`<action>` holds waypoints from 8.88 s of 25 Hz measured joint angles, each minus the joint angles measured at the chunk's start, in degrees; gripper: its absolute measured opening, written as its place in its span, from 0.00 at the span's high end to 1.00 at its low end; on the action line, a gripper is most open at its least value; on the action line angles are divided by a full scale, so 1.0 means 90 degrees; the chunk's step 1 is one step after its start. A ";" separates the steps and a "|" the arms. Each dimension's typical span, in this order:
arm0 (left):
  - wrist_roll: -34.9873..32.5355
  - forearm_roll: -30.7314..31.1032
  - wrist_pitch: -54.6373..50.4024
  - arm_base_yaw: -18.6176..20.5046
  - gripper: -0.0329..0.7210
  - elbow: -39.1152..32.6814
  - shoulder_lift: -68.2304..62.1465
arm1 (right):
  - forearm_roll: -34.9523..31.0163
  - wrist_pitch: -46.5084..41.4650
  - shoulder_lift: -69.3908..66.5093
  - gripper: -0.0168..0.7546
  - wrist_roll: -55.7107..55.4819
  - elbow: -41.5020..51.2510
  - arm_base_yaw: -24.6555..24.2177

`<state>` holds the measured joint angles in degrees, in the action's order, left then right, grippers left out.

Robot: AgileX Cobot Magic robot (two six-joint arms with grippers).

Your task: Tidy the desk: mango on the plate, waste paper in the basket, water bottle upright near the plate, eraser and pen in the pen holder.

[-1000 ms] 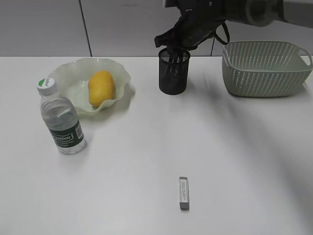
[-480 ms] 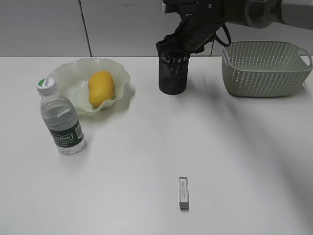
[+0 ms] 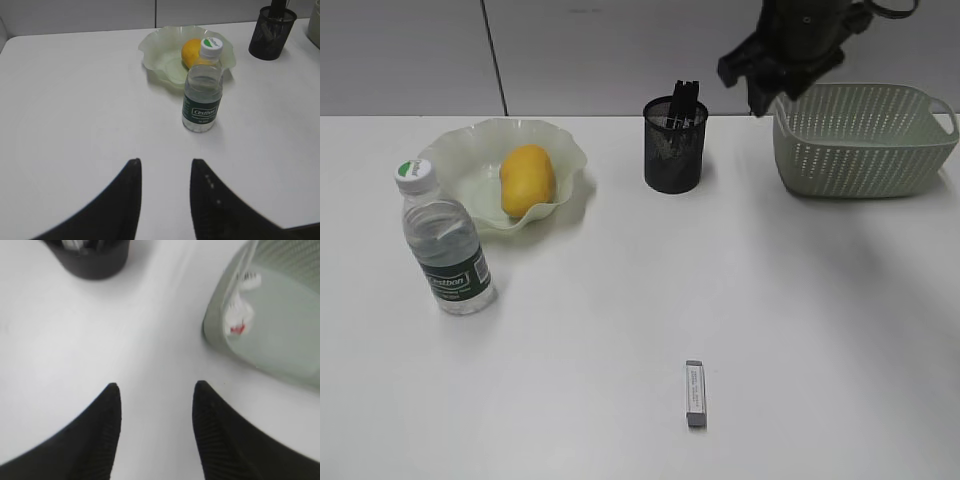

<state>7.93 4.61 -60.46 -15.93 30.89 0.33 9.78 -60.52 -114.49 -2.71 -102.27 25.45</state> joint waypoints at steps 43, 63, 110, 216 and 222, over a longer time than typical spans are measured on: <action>-0.0533 -0.0402 0.0055 0.0000 0.64 0.0101 -0.1389 | -0.0215 0.0069 1.2304 0.58 -0.0615 0.8111 -0.0243; 0.0087 -0.1654 0.2051 -0.3338 0.56 0.2122 -0.8542 | -0.0214 0.0077 1.2767 0.58 -0.0615 0.8111 -0.1883; 0.4272 0.2114 0.4309 -0.3801 0.77 0.5576 -1.2681 | -0.0214 0.0077 1.2767 0.58 -0.0615 0.8111 -0.1890; -0.0380 -0.0614 -0.0137 -0.1821 0.69 0.0100 -0.0006 | -0.0253 0.0077 1.2767 0.58 -0.0616 0.8111 -0.1890; -0.0380 -0.0624 -0.0043 -0.1823 0.67 -0.0008 0.0007 | -0.0259 0.0077 1.2767 0.58 -0.0616 0.8111 -0.1890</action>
<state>4.50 -1.01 -60.85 -32.33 30.82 0.39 7.46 -59.83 0.41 -8.25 -29.27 8.44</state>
